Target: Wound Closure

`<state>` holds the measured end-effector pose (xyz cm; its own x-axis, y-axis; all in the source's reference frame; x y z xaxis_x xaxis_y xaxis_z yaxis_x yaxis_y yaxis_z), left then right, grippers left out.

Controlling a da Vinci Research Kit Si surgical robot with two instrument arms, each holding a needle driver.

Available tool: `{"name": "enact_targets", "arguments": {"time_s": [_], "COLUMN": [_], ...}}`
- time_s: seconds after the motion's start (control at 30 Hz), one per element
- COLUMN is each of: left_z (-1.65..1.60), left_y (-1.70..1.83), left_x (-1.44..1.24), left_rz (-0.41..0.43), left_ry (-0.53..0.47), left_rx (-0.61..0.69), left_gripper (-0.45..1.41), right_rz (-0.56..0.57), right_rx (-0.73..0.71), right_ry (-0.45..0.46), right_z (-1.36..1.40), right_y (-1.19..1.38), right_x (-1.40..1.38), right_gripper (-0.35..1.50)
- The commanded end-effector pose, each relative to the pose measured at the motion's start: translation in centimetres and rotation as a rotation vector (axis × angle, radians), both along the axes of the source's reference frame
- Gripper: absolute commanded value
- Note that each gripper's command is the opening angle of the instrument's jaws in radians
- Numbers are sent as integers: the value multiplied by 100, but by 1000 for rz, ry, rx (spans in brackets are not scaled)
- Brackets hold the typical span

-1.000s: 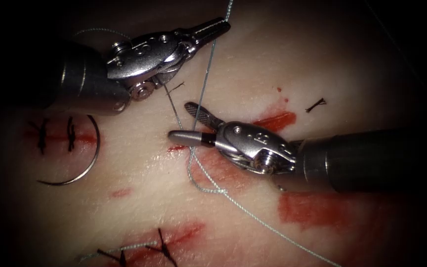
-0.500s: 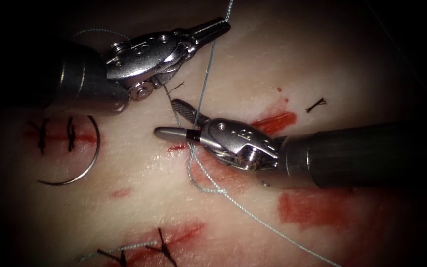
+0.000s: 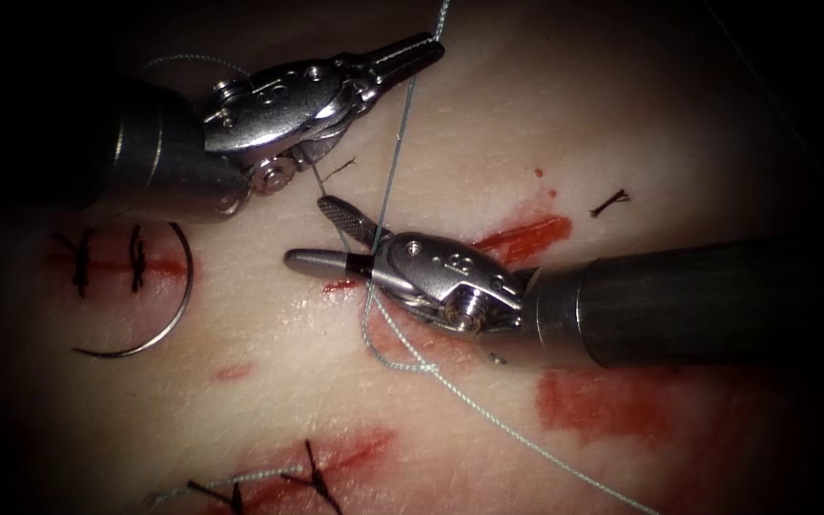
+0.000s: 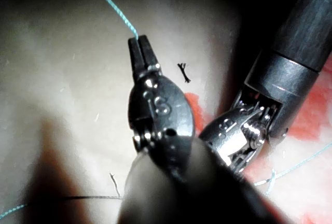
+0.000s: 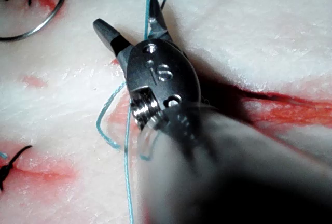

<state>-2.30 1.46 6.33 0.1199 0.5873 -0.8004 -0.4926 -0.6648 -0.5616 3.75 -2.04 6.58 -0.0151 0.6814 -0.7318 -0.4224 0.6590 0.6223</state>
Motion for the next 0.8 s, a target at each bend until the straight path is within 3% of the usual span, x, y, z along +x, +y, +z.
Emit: {"name": "enact_targets", "arguments": {"time_s": [0.03,0.33,0.4,0.43,0.47,0.5,0.6,0.63,0.8], "left_z": [5,5,5,5,5,5,5,5,5], "left_y": [-1,-2,-2,-2,-2,-3,-3,-3,-3], "left_x": [-5,-4,-4,-4,-4,-4,-4,-4,-4], "left_rz": [1,3,-1,-1,-4,-4,-3,-3,-3], "left_ry": [-1,-2,-6,-6,-5,-5,-5,-5,-5], "left_rx": [-1,-1,9,9,10,9,9,9,9], "left_gripper": [-45,-45,-45,-45,-45,-45,-45,-45,-45], "right_rz": [2,7,8,8,9,11,12,12,4], "right_rx": [-1,2,-1,-1,-2,-5,-6,-6,-7], "right_ry": [5,14,23,23,26,34,36,37,39], "right_z": [2,-3,-3,-3,-3,-4,-4,-4,-2], "right_y": [-1,2,2,2,2,2,2,1,0], "right_x": [8,5,3,3,3,2,2,2,1], "right_gripper": [123,113,62,62,27,12,5,-33,-35]}}
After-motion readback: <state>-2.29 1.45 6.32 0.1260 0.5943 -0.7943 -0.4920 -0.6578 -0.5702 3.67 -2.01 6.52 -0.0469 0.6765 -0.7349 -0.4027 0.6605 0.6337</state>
